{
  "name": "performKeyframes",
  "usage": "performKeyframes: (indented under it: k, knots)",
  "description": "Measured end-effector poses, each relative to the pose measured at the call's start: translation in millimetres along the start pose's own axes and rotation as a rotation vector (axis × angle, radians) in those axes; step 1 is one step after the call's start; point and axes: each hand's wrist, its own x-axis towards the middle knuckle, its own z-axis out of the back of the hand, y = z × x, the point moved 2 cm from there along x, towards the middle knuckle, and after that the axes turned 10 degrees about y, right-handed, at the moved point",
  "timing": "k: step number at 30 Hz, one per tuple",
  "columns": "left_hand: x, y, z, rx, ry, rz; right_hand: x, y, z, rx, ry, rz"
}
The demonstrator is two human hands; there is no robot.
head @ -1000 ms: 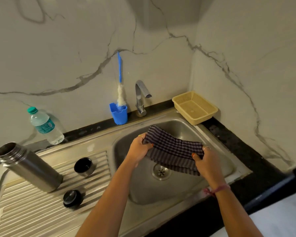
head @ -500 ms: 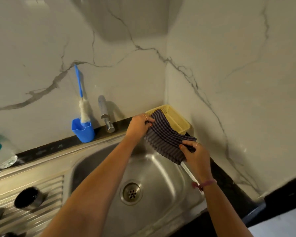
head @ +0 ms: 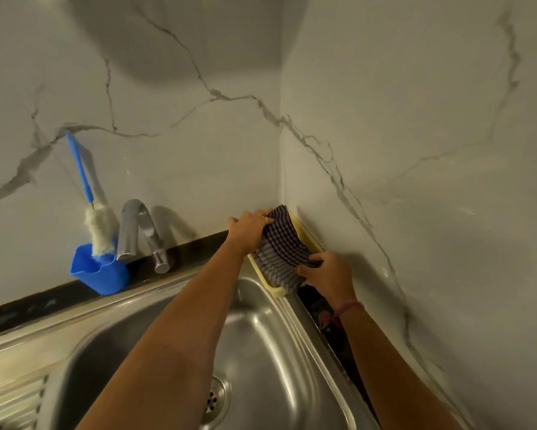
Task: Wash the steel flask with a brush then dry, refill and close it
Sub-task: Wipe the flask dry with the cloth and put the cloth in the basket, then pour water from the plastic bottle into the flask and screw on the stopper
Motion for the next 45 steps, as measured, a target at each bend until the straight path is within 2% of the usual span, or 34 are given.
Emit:
performKeyframes:
  k: [5,13,20,24,28,33,36,41,45]
  knots:
    - [31.4,5.2,-11.6,0.141,-0.029,-0.018,38.3,-8.2,-12.0,-0.149,0.053,-0.055]
    - [52.0,16.2,-28.6,0.173,0.006,-0.031,60.8,-8.7,-29.6,-0.72,0.101,-0.126]
    - [57.1,22.3,-35.0,0.17,0.017,-0.051,64.8,-10.2,-34.7,-1.065,0.111,-0.199]
    - [41.1,25.4,-26.9,0.031,-0.095,-0.026,57.0,-5.6,-26.4,-1.003,0.087,-0.152]
    - [9.5,29.6,-15.7,-0.09,-0.173,-0.005,42.4,-5.8,-16.0,-0.848,-0.039,-0.041]
    - [-48.2,35.9,-23.5,-0.31,-0.376,-0.125,14.7,-4.0,-13.0,-0.706,-0.113,0.147]
    - [-89.2,34.9,-36.4,-0.363,-0.48,-0.142,-9.5,2.5,-20.2,-0.513,-0.071,0.199]
    - [-158.5,37.2,-64.2,-0.416,-0.512,-0.09,-54.6,9.5,-47.4,-0.234,0.073,0.174]
    - [-209.3,48.5,-92.0,-0.449,-0.515,-0.037,-85.1,15.6,-74.0,-0.132,0.169,0.198]
